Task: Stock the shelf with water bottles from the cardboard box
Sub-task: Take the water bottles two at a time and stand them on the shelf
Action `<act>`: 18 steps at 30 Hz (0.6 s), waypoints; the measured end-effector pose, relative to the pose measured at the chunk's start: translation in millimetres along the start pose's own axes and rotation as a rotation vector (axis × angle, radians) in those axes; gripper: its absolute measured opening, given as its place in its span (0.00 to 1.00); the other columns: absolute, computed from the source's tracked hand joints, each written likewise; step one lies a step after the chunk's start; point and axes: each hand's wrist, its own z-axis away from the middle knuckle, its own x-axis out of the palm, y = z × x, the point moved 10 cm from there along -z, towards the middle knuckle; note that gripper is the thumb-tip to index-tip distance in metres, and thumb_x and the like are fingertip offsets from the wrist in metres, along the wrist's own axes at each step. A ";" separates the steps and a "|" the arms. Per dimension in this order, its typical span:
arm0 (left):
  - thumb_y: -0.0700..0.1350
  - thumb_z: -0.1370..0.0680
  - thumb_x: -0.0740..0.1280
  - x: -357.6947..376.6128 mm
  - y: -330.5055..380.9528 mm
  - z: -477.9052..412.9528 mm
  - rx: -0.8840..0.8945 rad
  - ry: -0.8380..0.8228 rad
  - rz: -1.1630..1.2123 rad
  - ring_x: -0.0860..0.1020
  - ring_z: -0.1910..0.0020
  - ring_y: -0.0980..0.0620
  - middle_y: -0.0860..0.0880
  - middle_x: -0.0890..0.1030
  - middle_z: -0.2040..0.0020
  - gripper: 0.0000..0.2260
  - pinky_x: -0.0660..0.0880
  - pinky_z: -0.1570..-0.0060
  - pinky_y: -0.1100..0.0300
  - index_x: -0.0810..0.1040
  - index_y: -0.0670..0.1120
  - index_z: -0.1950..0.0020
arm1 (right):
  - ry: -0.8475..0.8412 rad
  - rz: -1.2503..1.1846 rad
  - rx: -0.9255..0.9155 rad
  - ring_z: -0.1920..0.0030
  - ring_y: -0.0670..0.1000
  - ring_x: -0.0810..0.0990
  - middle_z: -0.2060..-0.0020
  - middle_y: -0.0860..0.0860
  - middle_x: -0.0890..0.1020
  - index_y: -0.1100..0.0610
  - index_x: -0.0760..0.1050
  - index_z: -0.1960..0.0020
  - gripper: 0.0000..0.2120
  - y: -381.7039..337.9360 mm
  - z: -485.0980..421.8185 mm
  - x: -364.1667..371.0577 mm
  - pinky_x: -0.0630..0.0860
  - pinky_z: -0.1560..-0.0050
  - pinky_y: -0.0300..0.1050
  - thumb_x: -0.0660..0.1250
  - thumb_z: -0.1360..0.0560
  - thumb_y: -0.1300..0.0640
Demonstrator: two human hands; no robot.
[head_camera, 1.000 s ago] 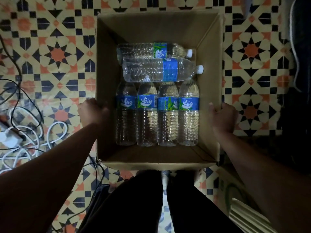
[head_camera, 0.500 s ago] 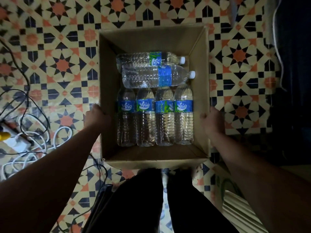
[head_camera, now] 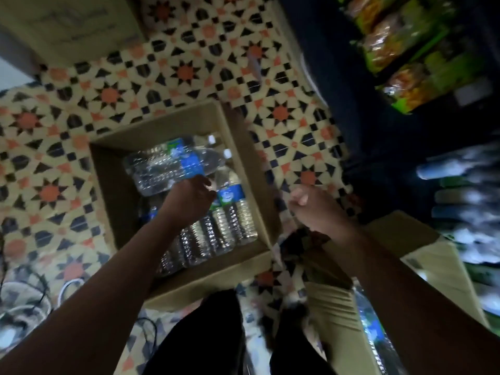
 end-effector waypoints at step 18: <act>0.49 0.22 0.68 297.5 313.1 116.8 0.409 -0.444 -0.292 0.79 0.46 0.54 0.53 0.80 0.43 0.11 0.76 0.44 0.58 0.77 0.49 0.40 | 0.207 -0.297 0.228 0.43 0.54 0.81 0.43 0.54 0.83 0.56 0.78 0.38 0.15 359.2 203.2 -118.1 0.70 0.45 0.39 0.70 0.24 0.58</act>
